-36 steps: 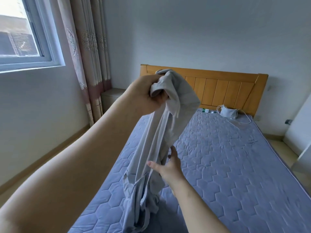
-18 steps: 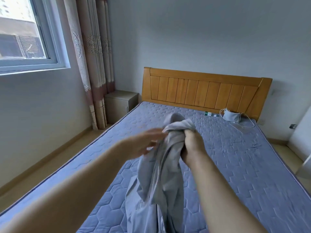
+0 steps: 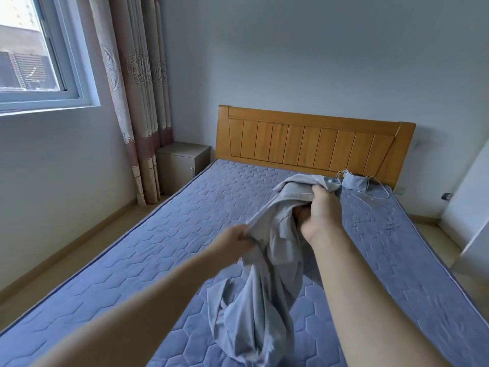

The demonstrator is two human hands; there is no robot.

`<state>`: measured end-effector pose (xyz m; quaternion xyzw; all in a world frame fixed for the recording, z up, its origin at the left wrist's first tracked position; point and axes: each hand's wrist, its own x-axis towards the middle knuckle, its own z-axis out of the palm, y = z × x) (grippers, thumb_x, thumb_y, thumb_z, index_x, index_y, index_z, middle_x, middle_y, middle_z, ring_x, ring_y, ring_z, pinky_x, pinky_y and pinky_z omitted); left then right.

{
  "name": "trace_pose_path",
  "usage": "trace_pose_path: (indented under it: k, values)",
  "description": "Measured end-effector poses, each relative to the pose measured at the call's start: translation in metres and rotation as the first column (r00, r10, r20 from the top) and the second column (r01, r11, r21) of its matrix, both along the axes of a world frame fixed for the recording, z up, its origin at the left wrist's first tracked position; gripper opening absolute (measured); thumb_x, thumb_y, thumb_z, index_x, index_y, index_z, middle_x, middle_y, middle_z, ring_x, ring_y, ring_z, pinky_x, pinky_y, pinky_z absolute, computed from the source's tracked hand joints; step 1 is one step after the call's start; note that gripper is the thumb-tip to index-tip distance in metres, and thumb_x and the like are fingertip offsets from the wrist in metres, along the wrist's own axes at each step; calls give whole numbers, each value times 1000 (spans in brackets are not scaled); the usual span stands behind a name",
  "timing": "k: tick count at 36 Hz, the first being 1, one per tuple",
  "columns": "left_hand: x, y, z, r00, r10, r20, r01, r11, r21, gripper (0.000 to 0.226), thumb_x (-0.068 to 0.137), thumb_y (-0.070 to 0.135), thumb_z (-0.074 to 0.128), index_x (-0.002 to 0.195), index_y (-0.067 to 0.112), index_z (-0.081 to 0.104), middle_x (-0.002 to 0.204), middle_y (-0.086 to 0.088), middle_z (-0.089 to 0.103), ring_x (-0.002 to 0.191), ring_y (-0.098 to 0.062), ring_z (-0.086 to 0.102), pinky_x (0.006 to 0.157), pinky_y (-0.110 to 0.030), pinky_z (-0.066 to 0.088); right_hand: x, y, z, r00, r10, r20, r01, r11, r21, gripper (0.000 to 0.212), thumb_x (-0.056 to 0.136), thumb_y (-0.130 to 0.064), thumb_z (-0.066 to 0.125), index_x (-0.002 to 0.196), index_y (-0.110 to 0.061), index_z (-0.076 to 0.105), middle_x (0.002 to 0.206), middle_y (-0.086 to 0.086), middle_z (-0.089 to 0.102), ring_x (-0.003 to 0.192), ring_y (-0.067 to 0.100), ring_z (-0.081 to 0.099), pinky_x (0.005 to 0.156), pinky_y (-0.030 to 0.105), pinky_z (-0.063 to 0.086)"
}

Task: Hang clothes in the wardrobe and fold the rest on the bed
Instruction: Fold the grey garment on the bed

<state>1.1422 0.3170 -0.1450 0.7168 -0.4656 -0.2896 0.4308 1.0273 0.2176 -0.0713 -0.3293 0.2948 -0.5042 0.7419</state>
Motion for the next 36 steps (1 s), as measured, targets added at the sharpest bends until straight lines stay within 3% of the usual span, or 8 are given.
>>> trace_pose_path:
  k: [6,9,13,20,23,26,31,36]
  values:
    - [18,0,65,682,15,-731,-189,969,-157,16,96,14,47,86,7,57,76,-8,57,61,-15,54,48,-22,49,-4,-3,-20,982,113,-152,-126,988,-83,19,94,-19,54,109,-7,53,104,13,58,88,26,59,71,34,49]
    - [9,-8,103,564,-39,-825,-269,936,-228,20,97,17,47,80,8,53,67,-4,57,56,-12,55,50,-22,49,3,13,-35,936,179,-304,-241,953,-182,71,86,-18,63,146,-21,25,126,3,43,100,22,54,76,35,49]
    - [4,-20,132,469,-48,-882,-370,896,-245,16,95,17,52,81,9,55,68,-4,57,58,-12,57,50,-20,49,9,37,-48,908,262,-326,-363,881,-303,41,66,-23,62,104,-9,56,91,12,60,81,25,59,67,35,49]
    - [1,-23,147,377,-191,-906,-374,863,-338,17,98,18,45,96,2,52,78,-10,58,68,-19,59,64,-28,54,15,60,-76,948,-110,-299,-49,878,-477,43,91,-18,57,126,-32,37,129,-10,40,118,9,45,96,21,42]
    - [3,-21,151,373,-225,-900,-372,853,-367,19,99,18,44,101,0,51,80,-12,59,69,-20,60,65,-28,55,16,86,-77,958,-281,-66,171,737,-653,57,76,-59,56,121,-27,40,118,-11,43,103,-6,48,83,9,41]
    - [9,-17,152,364,-251,-897,-383,838,-390,21,99,18,42,100,-1,51,78,-13,59,66,-21,61,58,-27,56,29,94,-85,911,-303,-279,3,681,-732,88,66,-76,53,125,-11,44,117,-11,47,108,-4,49,93,12,40]
    - [25,1,154,499,-170,-850,-423,808,-410,28,100,20,40,85,2,55,58,-10,65,48,-20,64,56,-32,53,25,71,-85,577,-205,-791,-279,860,-426,33,94,-33,51,108,-6,62,105,15,67,100,31,61,69,30,42]
    - [51,22,132,874,458,-164,-480,866,-139,30,86,10,48,56,10,46,33,0,44,28,-14,42,38,-15,38,18,44,-43,801,-235,-550,-42,896,-443,24,94,-4,37,78,-13,53,76,4,54,78,25,49,62,33,33]
